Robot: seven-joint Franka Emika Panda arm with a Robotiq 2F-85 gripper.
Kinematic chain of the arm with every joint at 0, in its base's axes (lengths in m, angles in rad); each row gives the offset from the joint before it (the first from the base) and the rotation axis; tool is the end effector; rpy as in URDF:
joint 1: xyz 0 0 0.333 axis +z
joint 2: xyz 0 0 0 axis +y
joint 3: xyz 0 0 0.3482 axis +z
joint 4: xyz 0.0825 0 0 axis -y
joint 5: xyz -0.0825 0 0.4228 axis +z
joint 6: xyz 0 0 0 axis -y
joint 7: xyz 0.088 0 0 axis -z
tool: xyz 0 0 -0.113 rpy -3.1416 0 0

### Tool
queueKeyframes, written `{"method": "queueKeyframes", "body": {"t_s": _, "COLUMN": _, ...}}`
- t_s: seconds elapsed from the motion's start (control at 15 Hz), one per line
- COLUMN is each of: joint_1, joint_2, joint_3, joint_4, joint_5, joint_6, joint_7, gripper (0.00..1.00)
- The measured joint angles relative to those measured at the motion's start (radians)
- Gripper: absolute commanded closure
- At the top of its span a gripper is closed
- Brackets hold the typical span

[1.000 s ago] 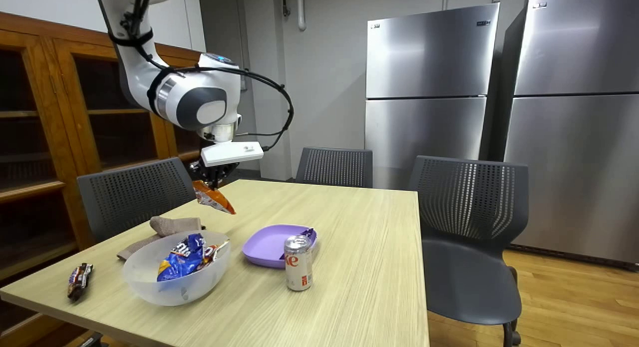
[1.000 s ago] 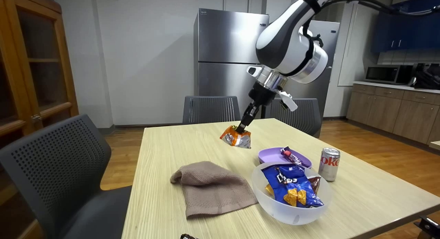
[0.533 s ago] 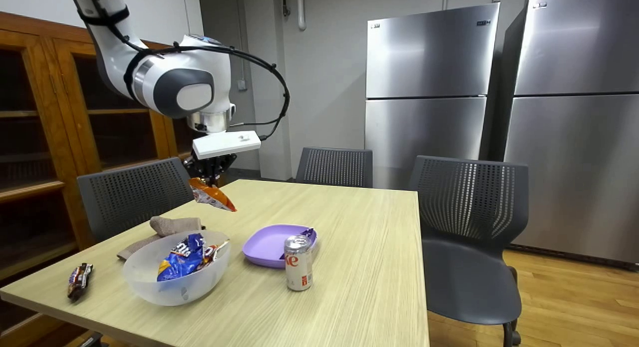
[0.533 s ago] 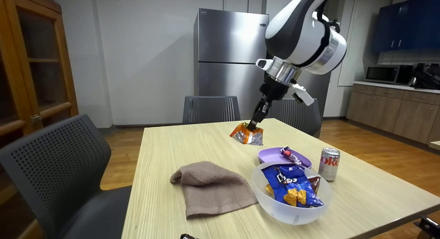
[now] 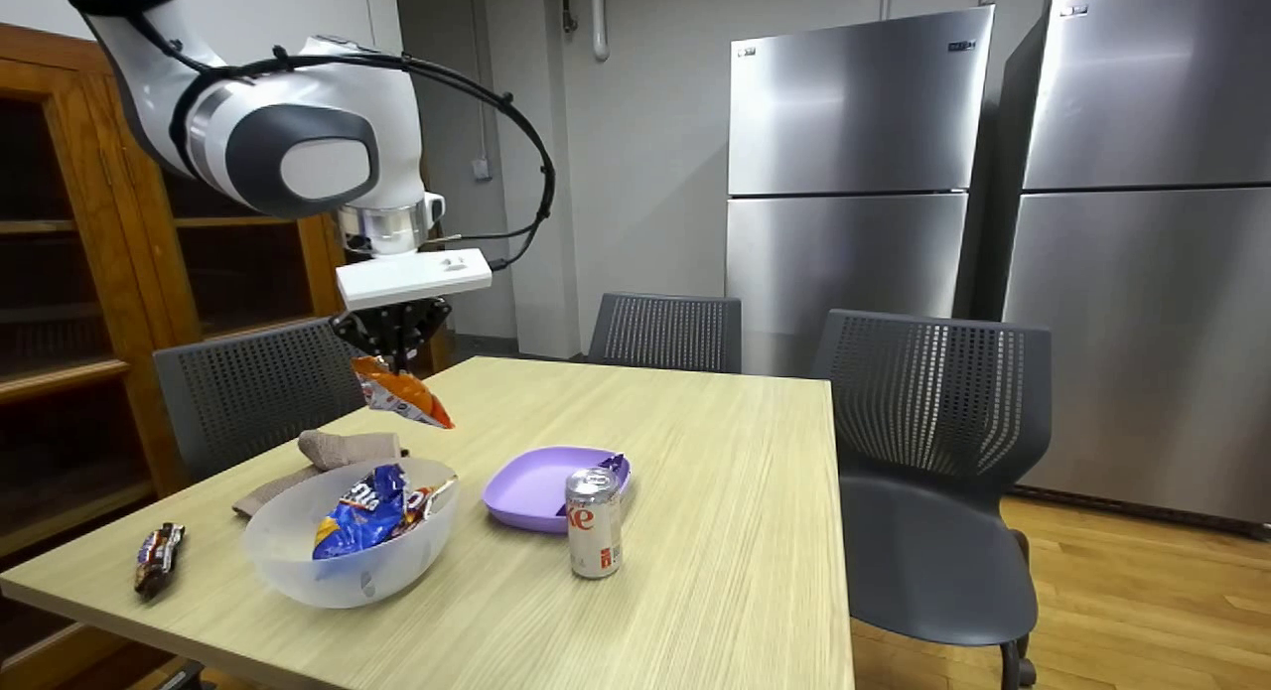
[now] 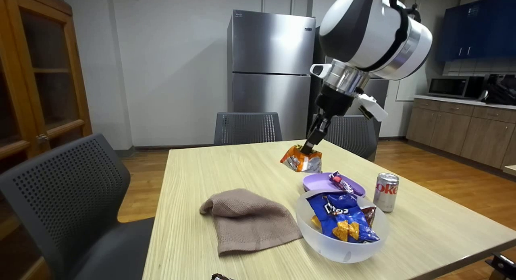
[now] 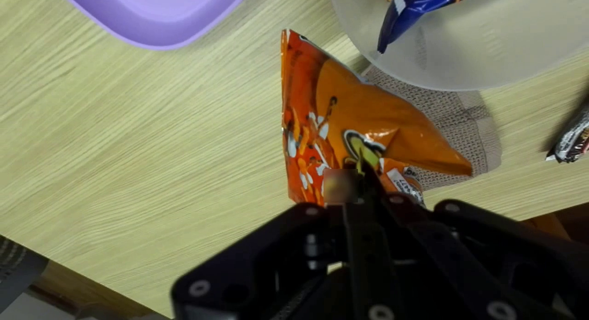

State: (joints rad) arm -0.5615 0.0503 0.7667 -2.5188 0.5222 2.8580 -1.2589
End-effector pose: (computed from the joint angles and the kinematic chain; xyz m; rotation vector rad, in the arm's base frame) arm 0.5040 0.0793 0.2851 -2.6616 -1.4141 -0.5696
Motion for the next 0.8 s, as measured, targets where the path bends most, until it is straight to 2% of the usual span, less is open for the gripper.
{"method": "queueKeyframes", "body": {"t_s": 0.27, "joint_1": 0.011, "joint_2": -0.065, "joint_3": 0.010, "joint_4": -0.045, "joint_5": 0.072, "joint_6": -0.031, "joint_7": -0.021, "gripper": 1.00}}
{"method": "queueKeyframes", "body": {"t_s": 0.6, "joint_1": 0.034, "joint_2": -0.108, "joint_3": 0.010, "joint_4": -0.086, "joint_5": 0.107, "joint_6": -0.077, "joint_7": -0.078, "gripper": 1.00}}
{"method": "queueKeyframes", "body": {"t_s": 0.67, "joint_1": 0.077, "joint_2": -0.109, "joint_3": -0.029, "joint_4": -0.095, "joint_5": 0.102, "joint_6": -0.077, "joint_7": -0.090, "gripper": 1.00}}
{"method": "queueKeyframes", "body": {"t_s": 0.8, "joint_1": 0.241, "joint_2": -0.109, "joint_3": -0.180, "joint_4": -0.112, "joint_5": 0.094, "joint_6": -0.077, "joint_7": -0.120, "gripper": 1.00}}
